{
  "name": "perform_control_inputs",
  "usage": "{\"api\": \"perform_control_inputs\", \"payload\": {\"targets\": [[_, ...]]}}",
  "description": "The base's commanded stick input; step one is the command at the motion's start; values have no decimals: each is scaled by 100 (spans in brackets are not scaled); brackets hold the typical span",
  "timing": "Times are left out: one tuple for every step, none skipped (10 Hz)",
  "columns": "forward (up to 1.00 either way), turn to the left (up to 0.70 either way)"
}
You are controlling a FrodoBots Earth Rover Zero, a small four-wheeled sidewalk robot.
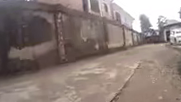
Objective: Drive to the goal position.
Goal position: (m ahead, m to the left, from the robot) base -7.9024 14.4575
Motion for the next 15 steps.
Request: {"api": "perform_control_inputs", "payload": {"targets": [[0, 45], [0, 45], [0, 45], [0, 45], [0, 45], [0, 45], [0, 45], [0, 45], [0, 45], [0, 45], [0, 45], [0, 45], [0, 45], [0, 45], [0, 45]]}}
